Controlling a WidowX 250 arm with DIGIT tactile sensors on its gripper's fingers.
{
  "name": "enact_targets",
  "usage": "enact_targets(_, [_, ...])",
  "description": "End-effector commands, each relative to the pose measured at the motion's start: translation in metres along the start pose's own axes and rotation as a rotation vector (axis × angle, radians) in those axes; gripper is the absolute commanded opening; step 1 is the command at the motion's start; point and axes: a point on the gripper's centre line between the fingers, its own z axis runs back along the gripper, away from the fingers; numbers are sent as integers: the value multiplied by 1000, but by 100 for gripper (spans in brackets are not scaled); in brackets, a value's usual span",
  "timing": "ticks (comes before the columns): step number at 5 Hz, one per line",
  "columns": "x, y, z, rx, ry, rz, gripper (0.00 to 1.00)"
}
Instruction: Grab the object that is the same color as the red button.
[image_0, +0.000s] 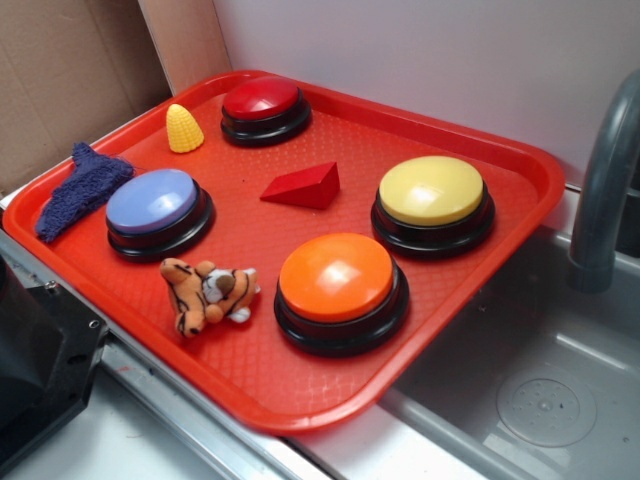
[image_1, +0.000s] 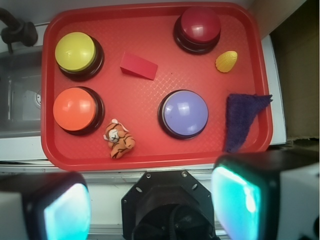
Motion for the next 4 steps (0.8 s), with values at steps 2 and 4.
enact_targets(2, [40,2,-13,31,-96,-255,100])
enact_targets(4, [119,15,-62,65,-105,-685,100])
